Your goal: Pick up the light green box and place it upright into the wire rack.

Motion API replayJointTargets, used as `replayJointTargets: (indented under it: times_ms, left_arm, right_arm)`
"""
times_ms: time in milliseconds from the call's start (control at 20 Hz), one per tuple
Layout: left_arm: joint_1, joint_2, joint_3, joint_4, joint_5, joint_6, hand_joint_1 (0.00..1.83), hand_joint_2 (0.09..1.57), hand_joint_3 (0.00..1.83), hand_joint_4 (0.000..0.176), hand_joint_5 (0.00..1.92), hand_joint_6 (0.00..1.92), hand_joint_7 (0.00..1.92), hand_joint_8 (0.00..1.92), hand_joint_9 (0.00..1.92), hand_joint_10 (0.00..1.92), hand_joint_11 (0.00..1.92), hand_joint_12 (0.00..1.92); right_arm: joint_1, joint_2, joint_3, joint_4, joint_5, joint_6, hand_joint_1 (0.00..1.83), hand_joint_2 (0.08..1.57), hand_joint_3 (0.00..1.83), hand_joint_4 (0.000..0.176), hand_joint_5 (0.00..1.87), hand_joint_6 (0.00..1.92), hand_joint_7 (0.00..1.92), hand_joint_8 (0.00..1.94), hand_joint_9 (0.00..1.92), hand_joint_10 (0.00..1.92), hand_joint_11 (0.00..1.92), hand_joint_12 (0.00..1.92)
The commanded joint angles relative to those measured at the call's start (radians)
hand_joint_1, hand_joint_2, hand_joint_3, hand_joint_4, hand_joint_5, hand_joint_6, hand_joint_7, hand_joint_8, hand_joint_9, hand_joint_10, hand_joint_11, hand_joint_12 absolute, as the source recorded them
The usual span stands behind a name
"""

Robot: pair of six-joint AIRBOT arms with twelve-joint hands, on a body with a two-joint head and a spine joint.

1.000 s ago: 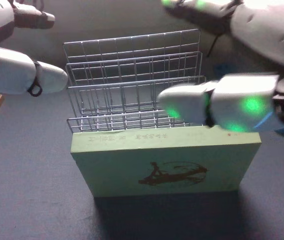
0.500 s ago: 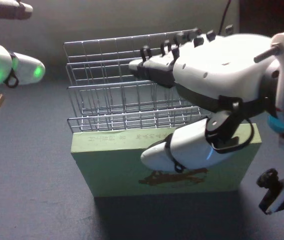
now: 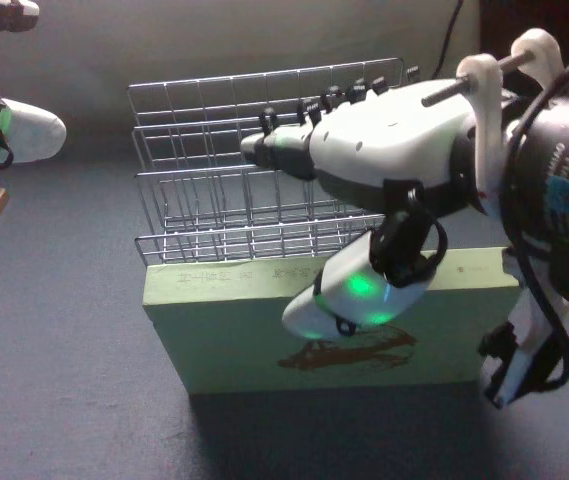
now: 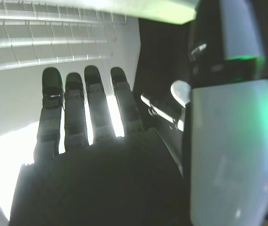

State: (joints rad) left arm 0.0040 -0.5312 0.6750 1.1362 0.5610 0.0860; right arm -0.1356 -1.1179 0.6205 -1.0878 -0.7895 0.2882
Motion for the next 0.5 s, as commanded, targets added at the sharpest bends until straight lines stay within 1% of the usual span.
replayJointTargets:
  times_ms: [0, 100, 450]
  left_arm:
    - [-0.013, 0.003, 0.001, 0.056, -0.037, 0.005, 0.21, 1.11, 0.0, 0.075, 0.21, 0.0, 0.16, 0.0, 0.15, 0.0, 0.0, 0.44]
    - [-0.013, 0.003, 0.0, 0.056, -0.037, 0.005, 0.21, 1.12, 0.0, 0.075, 0.21, 0.0, 0.16, 0.0, 0.15, 0.0, 0.0, 0.44]
    - [-0.014, 0.003, -0.003, 0.056, -0.03, 0.005, 0.22, 1.12, 0.01, 0.074, 0.21, 0.0, 0.17, 0.0, 0.15, 0.0, 0.0, 0.44]
  right_arm:
    - [0.002, -0.006, 0.005, -0.048, 0.038, -0.002, 0.74, 0.92, 0.0, 0.053, 0.04, 0.0, 0.08, 0.0, 0.04, 0.0, 0.0, 0.54]
    - [-0.007, -0.021, 0.03, 0.001, 0.055, -0.02, 0.75, 0.93, 0.0, 0.054, 0.04, 0.0, 0.07, 0.0, 0.04, 0.0, 0.0, 0.54]
    - [-0.032, -0.054, 0.067, 0.016, 0.074, -0.023, 0.75, 0.93, 0.0, 0.051, 0.04, 0.0, 0.07, 0.0, 0.03, 0.0, 0.0, 0.51]
